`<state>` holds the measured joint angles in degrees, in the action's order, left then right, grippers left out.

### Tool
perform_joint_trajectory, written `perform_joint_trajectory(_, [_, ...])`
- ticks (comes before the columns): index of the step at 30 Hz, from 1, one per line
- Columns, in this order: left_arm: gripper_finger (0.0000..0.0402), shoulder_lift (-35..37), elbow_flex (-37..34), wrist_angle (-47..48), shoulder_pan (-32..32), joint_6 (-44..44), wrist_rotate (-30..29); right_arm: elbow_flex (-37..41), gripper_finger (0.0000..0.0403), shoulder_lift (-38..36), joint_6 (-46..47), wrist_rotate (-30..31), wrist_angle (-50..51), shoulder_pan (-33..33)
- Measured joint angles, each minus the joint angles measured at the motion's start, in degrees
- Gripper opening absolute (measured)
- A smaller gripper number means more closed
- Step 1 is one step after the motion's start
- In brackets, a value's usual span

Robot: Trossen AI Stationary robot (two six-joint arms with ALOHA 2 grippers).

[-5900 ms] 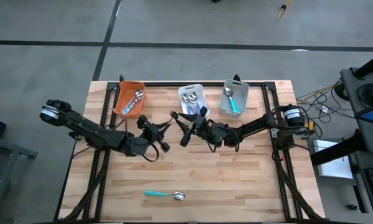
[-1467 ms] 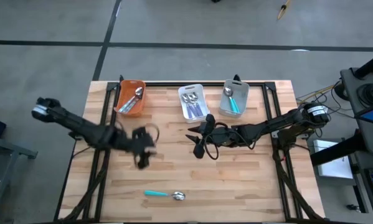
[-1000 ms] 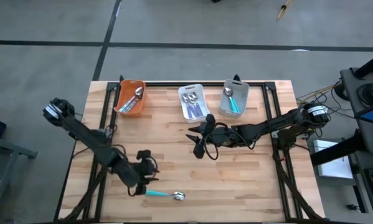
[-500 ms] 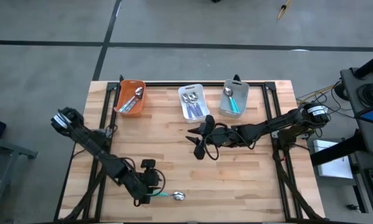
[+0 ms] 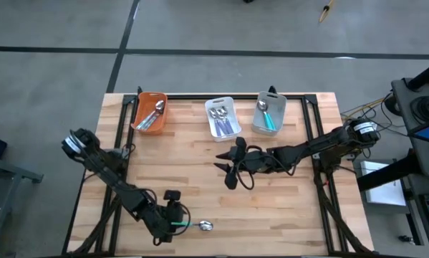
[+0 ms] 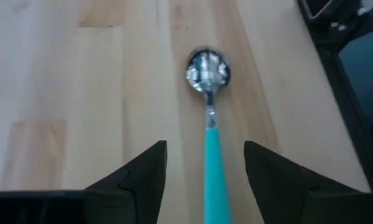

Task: Sort silverware by color (type)
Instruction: Put the blue spoon into the gray bin

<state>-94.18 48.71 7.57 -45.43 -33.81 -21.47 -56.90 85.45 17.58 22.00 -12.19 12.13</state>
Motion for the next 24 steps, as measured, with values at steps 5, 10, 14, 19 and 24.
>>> perform_joint_trajectory(5, [0.0194,-1.94,0.02,-1.71,-0.81,-2.09,0.06,0.00,0.0128,0.00,0.02,0.02,0.00,0.38])
perform_joint_trajectory(10, [0.0194,-4.37,0.02,-2.68,-1.48,-3.96,0.05,0.00,0.0128,0.00,0.02,0.02,-0.02,0.40])
perform_joint_trajectory(14, [0.0194,-5.73,-0.08,-2.61,-1.70,-4.48,0.48,0.00,0.0128,0.02,0.02,0.02,-0.02,0.38])
perform_joint_trajectory(19, [0.0187,-6.06,-0.48,-2.64,-1.77,-5.13,1.48,0.00,0.0128,0.02,-0.13,0.33,-0.04,0.36])
perform_joint_trajectory(24, [0.0177,-6.06,-2.24,-2.80,-1.77,-8.06,1.45,0.00,0.0128,0.02,-0.15,0.48,-0.04,0.36])
